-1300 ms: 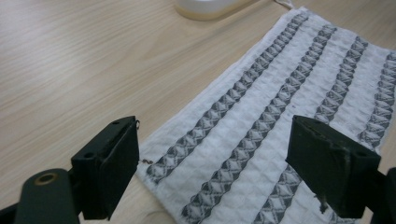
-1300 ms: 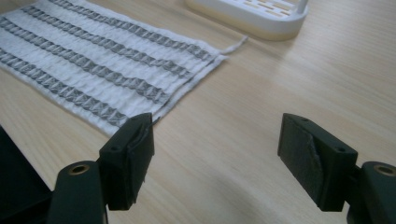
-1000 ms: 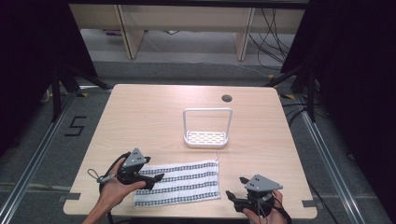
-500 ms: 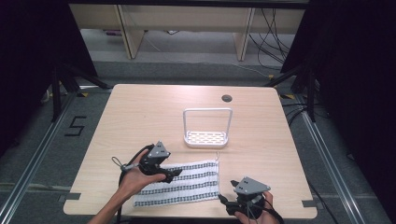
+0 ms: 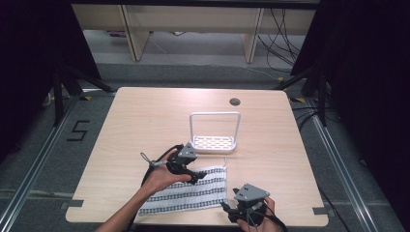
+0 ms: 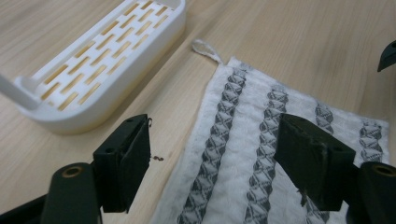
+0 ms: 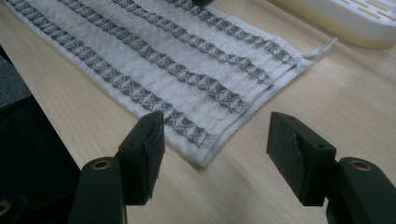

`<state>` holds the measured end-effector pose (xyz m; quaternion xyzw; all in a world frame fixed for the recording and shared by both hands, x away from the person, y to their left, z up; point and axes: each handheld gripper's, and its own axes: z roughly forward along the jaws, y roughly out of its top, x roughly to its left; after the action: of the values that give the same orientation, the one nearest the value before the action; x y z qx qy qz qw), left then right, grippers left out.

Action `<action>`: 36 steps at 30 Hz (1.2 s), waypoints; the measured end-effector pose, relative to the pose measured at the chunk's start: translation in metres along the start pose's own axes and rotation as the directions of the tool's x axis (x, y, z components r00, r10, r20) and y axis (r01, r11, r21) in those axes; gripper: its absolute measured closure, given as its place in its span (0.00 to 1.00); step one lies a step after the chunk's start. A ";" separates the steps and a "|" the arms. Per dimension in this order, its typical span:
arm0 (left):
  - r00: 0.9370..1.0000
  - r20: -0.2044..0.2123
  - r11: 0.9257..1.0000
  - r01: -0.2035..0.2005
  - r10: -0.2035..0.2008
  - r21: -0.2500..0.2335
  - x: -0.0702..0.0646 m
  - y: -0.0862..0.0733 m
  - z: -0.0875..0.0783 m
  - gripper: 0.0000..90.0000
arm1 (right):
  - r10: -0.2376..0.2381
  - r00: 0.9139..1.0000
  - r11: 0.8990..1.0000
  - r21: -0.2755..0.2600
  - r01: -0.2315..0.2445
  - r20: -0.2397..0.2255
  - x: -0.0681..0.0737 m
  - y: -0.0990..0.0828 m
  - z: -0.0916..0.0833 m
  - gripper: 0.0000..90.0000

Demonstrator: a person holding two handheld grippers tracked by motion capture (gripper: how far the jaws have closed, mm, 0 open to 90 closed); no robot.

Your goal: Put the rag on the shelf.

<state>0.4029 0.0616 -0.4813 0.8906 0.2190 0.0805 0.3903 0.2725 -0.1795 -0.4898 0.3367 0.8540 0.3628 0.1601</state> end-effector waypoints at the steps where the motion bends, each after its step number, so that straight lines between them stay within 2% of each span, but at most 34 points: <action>1: 1.000 0.000 1.000 0.000 0.000 0.000 0.000 0.000 0.000 0.30 | 0.000 1.000 1.000 0.000 0.000 0.000 0.000 0.000 0.000 0.43; 2: 1.000 0.008 1.000 0.013 -0.013 -0.005 0.000 0.004 0.007 0.30 | -0.006 1.000 1.000 -0.005 0.006 0.003 -0.001 0.000 0.001 0.43; 3: 1.000 0.008 1.000 0.013 -0.013 -0.005 0.000 0.004 0.007 0.32 | -0.006 1.000 1.000 -0.005 0.006 0.003 -0.001 0.000 0.001 0.43; 5: 1.000 0.020 1.000 0.000 -0.001 0.009 0.001 0.008 0.012 0.32 | -0.003 1.000 1.000 0.001 0.003 -0.007 -0.001 0.000 0.002 0.43; 6: 0.999 0.041 1.000 -0.001 0.000 0.008 0.001 0.011 0.017 0.33 | -0.002 1.000 1.000 0.003 0.002 0.003 -0.001 0.000 0.003 0.43; 8: 0.999 0.053 1.000 0.000 -0.001 0.010 0.001 0.014 0.021 0.33 | -0.001 1.000 1.000 0.012 0.001 0.007 -0.002 0.001 0.004 0.43; 9: 0.999 0.053 1.000 0.002 -0.003 0.013 0.001 0.016 0.023 0.33 | 0.012 1.000 1.000 0.022 -0.012 -0.002 -0.001 0.000 0.004 0.43; 10: 0.998 0.056 1.000 -0.005 0.004 0.017 0.001 0.017 0.025 0.33 | -0.001 1.000 1.000 0.020 0.001 0.005 -0.002 0.000 0.005 0.43; 11: 0.998 0.060 1.000 -0.005 0.004 0.020 0.002 0.017 0.027 0.34 | 0.015 1.000 0.999 0.029 -0.015 0.000 0.000 0.000 0.005 0.43; 15: 0.997 0.080 1.000 -0.008 0.006 0.028 0.002 0.021 0.035 0.35 | 0.000 1.000 0.999 0.039 -0.001 0.007 0.002 0.000 0.009 0.43; 19: 0.996 0.089 0.999 -0.014 0.011 0.036 -0.001 0.026 0.041 0.35 | -0.001 1.000 0.998 0.059 0.001 0.001 0.003 0.001 0.011 0.43; 20: 0.995 0.095 0.999 -0.024 0.020 0.042 -0.001 0.027 0.043 0.35 | -0.025 1.000 0.998 0.050 0.025 0.000 0.002 0.001 0.013 0.43; 24: 0.995 0.100 0.998 -0.028 0.023 0.051 -0.001 0.030 0.050 0.35 | -0.006 1.000 0.998 0.069 0.005 0.003 0.002 0.000 0.014 0.44; 27: 0.994 0.105 0.998 -0.026 0.021 0.050 -0.003 0.031 0.053 0.35 | -0.006 1.000 0.997 0.075 0.006 0.001 0.002 0.000 0.015 0.44; 28: 0.994 0.108 0.998 -0.037 0.031 0.055 -0.002 0.032 0.055 0.36 | -0.022 1.000 0.997 0.068 0.022 -0.001 0.001 0.000 0.016 0.45; 34: 0.993 0.114 0.998 -0.037 0.031 0.054 -0.002 0.035 0.061 0.40 | -0.003 1.000 0.997 0.077 0.002 0.003 0.001 0.001 0.018 0.47; 36: 0.992 0.120 0.996 -0.053 0.044 0.068 -0.001 0.035 0.064 0.42 | -0.014 1.000 0.997 0.077 0.015 -0.004 0.001 0.002 0.021 0.47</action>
<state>0.4340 -0.0021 -0.4999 0.9123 0.1764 0.0292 0.3685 0.2833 -0.1676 -0.5029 0.3358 0.8702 0.3289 0.1481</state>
